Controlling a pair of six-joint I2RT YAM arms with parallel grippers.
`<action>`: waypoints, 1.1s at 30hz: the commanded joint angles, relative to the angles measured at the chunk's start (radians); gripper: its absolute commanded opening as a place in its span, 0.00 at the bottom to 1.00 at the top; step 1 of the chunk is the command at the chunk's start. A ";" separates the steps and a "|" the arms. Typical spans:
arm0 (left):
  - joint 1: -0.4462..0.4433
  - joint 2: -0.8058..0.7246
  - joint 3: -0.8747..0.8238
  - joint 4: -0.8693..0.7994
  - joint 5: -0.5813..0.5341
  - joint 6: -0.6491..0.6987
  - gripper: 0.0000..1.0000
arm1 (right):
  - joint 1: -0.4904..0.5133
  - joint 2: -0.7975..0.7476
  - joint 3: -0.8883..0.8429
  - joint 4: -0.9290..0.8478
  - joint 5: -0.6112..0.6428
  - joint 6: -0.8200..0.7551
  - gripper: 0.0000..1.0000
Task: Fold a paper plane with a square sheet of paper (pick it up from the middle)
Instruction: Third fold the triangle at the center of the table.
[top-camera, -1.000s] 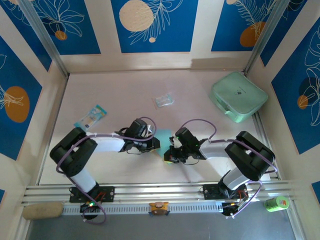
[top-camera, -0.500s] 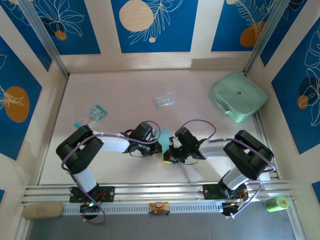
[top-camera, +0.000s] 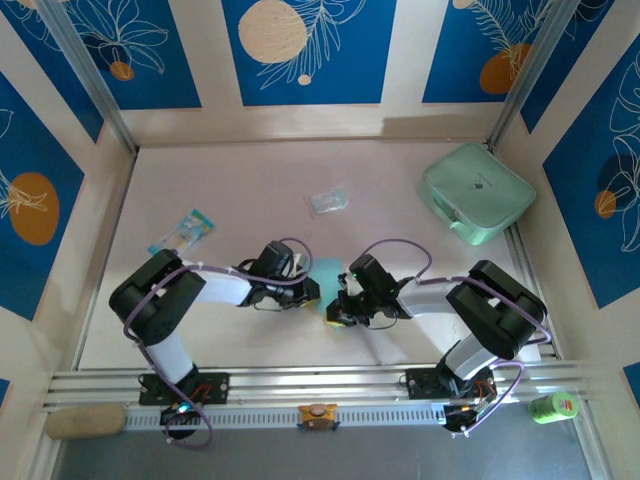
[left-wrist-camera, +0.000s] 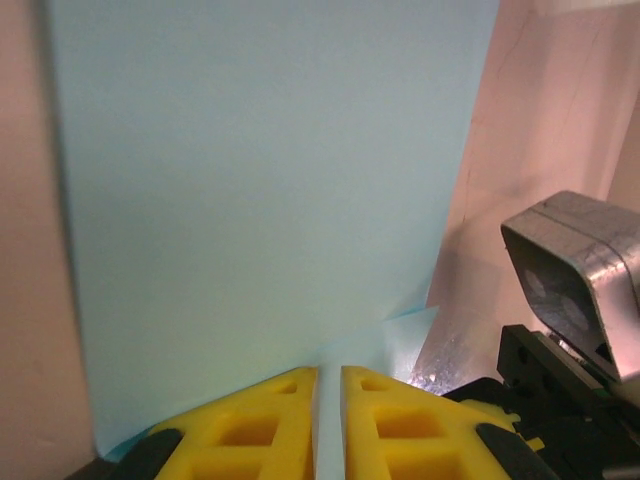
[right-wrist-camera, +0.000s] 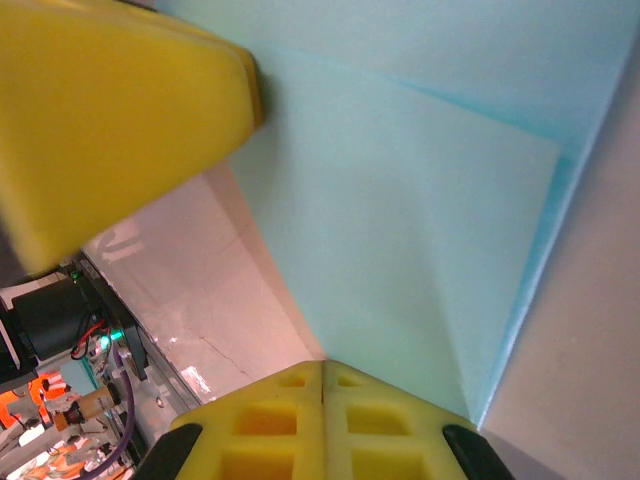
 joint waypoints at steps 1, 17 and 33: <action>0.035 -0.006 -0.018 -0.033 -0.048 0.012 0.14 | 0.005 0.046 -0.024 -0.123 0.054 0.006 0.00; 0.118 -0.032 0.027 -0.217 -0.106 0.076 0.13 | 0.003 0.041 -0.010 -0.137 0.053 -0.006 0.00; 0.064 -0.164 0.041 -0.180 -0.061 0.092 0.16 | -0.002 0.035 0.007 -0.161 0.050 -0.029 0.00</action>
